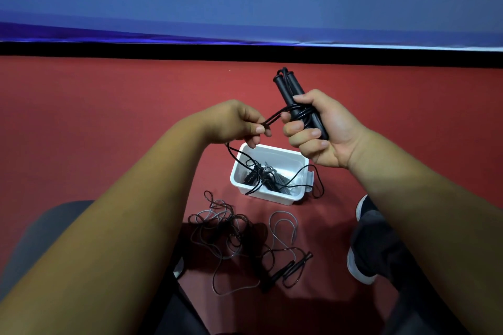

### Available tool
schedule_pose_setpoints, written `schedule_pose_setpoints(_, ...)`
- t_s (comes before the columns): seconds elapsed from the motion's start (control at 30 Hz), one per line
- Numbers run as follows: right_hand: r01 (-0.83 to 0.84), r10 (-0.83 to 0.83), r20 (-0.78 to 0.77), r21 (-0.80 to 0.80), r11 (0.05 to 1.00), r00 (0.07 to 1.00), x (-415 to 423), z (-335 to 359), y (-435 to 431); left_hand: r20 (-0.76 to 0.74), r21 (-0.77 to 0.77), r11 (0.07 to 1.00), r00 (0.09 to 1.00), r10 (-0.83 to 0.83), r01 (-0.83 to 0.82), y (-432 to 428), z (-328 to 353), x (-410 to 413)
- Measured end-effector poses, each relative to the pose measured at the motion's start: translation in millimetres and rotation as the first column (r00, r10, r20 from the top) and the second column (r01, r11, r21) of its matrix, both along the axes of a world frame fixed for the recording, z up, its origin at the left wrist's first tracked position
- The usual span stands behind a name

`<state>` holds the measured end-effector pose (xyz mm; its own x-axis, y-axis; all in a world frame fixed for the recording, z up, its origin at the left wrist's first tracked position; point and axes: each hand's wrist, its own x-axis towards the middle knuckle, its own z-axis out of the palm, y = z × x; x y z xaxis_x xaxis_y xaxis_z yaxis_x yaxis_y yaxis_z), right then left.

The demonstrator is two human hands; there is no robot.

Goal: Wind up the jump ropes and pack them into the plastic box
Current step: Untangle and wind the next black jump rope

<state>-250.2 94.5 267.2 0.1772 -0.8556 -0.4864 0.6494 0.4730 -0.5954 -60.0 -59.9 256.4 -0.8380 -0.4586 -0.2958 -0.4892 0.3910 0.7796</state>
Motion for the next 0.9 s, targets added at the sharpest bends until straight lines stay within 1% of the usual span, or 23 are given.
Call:
schedule_pose_setpoints(0.1,0.138,-0.133,-0.138,0.033,0.99,0.982,-9.5,-0.2,-4.7,-0.011,0.099,0.995,1.0,0.008,-0.007,-7.7,4.8,5.8)
schedule_pose_setpoints(0.23,0.307,-0.297,-0.223,0.012,0.951,0.928,-15.3,-2.5,-7.7,-0.003,0.129,0.99,0.999,-0.054,0.054,-3.2,13.5,5.1)
schedule_pose_setpoints(0.37,0.35,-0.338,-0.261,-0.001,0.937,0.904,-18.0,0.0,-8.7,-0.008,0.148,0.987,0.998,-0.06,0.06,-1.5,11.1,3.6)
schedule_pose_setpoints(0.43,0.352,-0.34,-0.244,0.005,0.936,0.908,-18.1,0.9,-8.5,-0.013,0.142,0.988,0.998,-0.056,0.057,-2.0,9.3,3.2)
schedule_pose_setpoints(0.57,0.269,-0.265,-0.2,-0.006,0.963,0.943,-13.4,1.6,-8.7,-0.001,0.06,0.998,1.0,-0.018,0.018,-6.3,4.5,2.3)
schedule_pose_setpoints(0.73,0.079,-0.078,-0.119,0.006,0.997,0.99,-5.8,3.6,-4.7,0.011,-0.052,0.998,0.999,0.035,-0.034,-4.4,-0.8,-0.9)
schedule_pose_setpoints(0.9,-0.111,0.112,-0.014,0.069,0.991,0.994,0.9,0.3,2.1,0.024,-0.122,0.992,0.999,0.045,-0.041,1.2,-7.2,-5.0)
